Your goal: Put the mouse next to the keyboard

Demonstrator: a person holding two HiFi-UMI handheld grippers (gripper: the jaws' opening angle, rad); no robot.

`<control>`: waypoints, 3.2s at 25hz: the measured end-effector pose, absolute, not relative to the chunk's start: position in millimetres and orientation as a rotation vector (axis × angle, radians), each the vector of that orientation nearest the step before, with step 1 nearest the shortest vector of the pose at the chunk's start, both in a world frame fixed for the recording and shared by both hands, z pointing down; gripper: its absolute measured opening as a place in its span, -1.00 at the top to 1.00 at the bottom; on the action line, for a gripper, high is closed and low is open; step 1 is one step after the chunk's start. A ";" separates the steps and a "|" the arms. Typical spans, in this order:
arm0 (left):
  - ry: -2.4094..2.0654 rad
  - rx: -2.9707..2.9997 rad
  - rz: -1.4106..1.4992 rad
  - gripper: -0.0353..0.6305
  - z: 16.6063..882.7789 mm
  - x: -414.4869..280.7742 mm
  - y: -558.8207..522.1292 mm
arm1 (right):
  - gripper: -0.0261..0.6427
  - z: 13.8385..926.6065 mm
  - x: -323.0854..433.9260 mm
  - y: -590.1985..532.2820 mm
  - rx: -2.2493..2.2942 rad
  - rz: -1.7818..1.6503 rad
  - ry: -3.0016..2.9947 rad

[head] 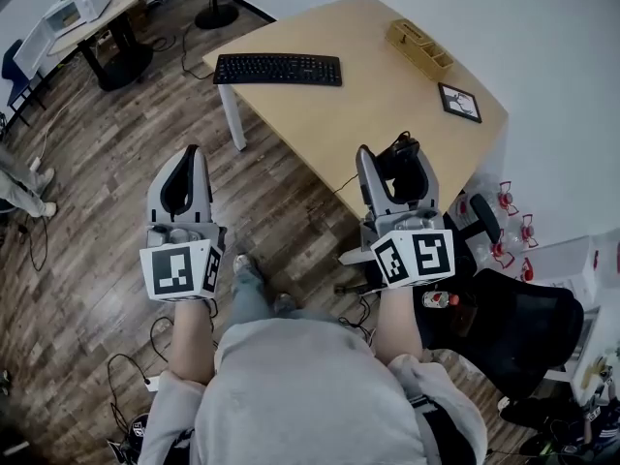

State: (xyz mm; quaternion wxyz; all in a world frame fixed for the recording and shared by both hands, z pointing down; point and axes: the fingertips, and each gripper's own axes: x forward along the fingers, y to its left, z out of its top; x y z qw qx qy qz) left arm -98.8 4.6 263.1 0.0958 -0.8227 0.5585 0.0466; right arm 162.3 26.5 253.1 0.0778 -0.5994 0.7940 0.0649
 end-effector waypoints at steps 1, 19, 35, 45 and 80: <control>1.651 -2.441 0.140 0.86 263.9 -97.8 -1.6 | 0.14 253.5 163.9 21.0 -1.801 0.194 2.374; 1.522 -2.541 0.194 0.86 254.5 -119.8 -178.0 | 0.14 245.7 160.8 -117.6 -2.021 0.176 2.203; 1.361 -2.647 0.208 0.86 259.1 -139.6 -286.2 | 0.14 245.8 150.7 -186.7 -2.222 0.169 2.038; 1.374 -2.674 0.196 0.86 272.0 -147.2 -318.7 | 0.14 258.6 165.7 -232.5 -2.308 0.055 2.048; 1.743 -2.573 -0.078 0.86 334.9 -83.0 -432.4 | 0.14 512.3 328.5 -441.1 -2.434 -0.842 2.295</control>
